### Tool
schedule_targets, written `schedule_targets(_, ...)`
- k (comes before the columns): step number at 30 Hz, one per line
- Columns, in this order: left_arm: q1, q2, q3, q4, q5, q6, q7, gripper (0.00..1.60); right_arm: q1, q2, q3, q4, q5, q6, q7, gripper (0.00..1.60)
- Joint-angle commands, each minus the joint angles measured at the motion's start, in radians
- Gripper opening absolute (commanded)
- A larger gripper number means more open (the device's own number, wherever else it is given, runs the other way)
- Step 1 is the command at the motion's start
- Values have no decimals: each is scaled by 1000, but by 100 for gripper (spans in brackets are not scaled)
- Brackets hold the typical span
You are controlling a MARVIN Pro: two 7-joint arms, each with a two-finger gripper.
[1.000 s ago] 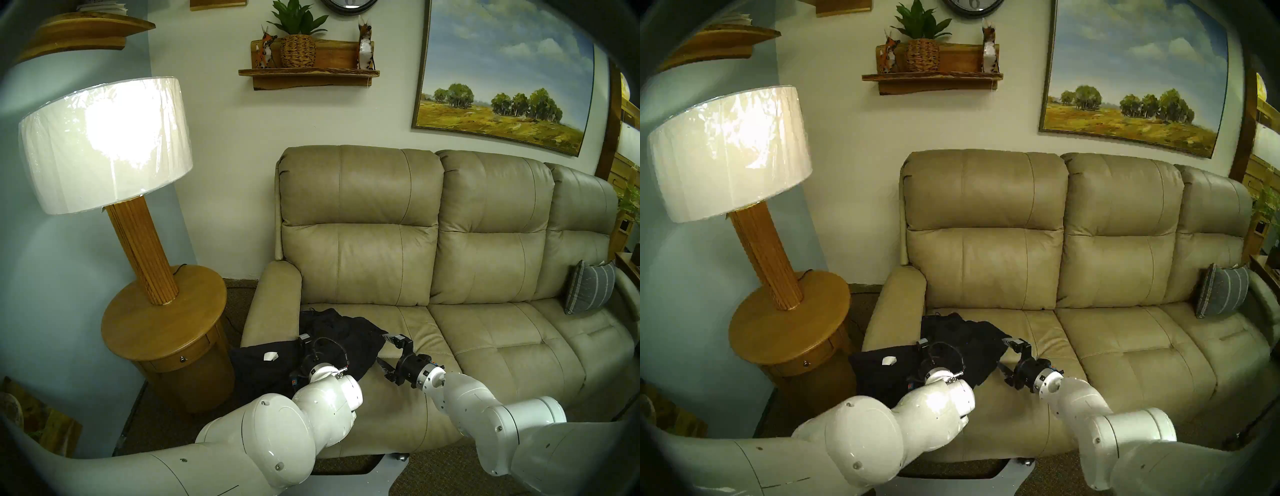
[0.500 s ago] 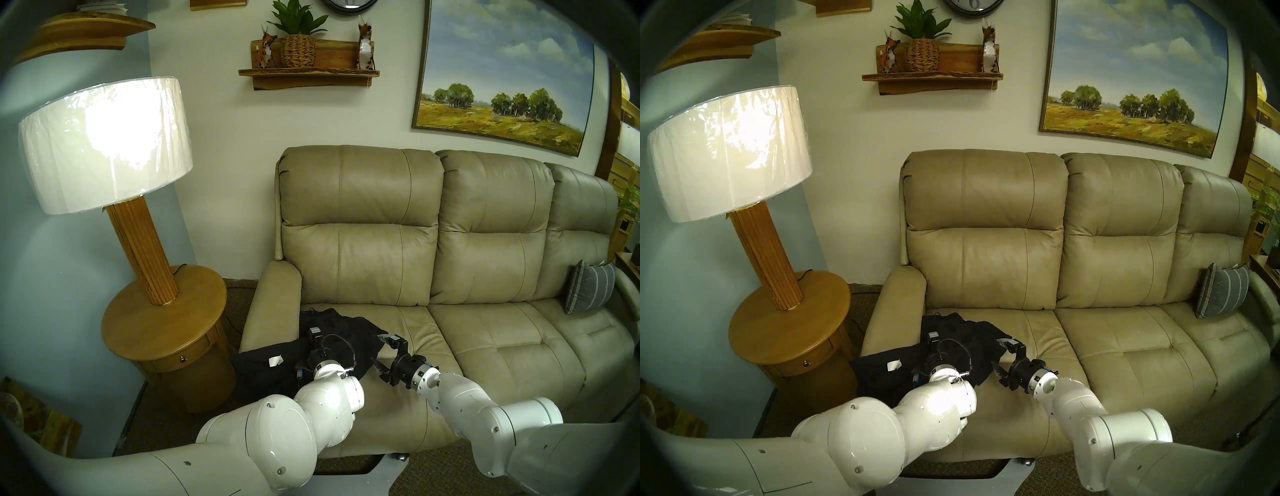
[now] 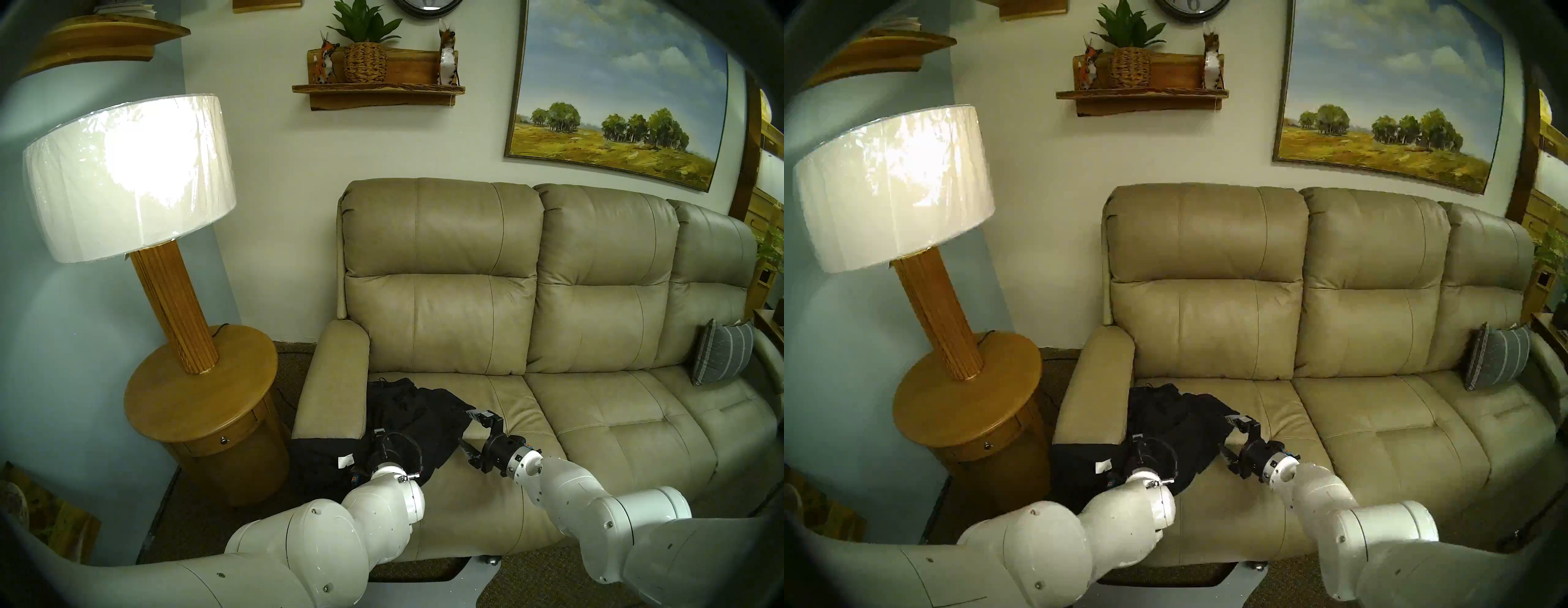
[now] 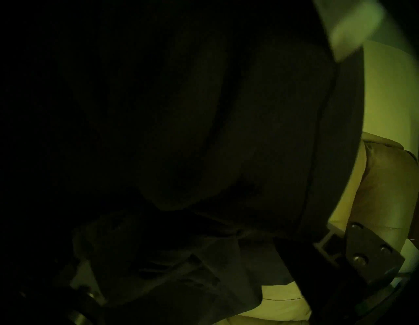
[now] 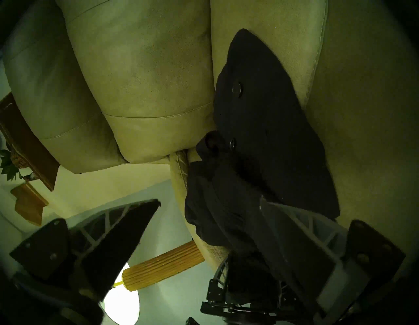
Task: Drape jacket on sofa arm
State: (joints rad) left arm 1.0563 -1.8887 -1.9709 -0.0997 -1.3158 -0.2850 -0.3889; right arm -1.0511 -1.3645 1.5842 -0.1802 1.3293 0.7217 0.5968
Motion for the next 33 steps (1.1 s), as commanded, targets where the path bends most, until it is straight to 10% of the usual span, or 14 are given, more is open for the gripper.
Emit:
schedule_targets(1,-1,0,47,0,47,89,10,80,26,-13,-5,-4,-5,-16,-10,160)
schedule_targets(6,-40,2,47,-16,46,75,38,59,25,-16,-8,-4,-8,-25,-17,160)
schedule_targets(9,-67,15,53,-31,52,77,49,1,25,-15,-8,-3,-8,-30,-20,160)
schedule_targets(23,-149,8,96,-132,96,-23,-19,0,28,-12,-5,0,-7,-44,-33,160)
schedule_targets(33,-111,65,-8,-241,14,-143,-89,0,26,-11,-7,6,-10,-50,-33,160)
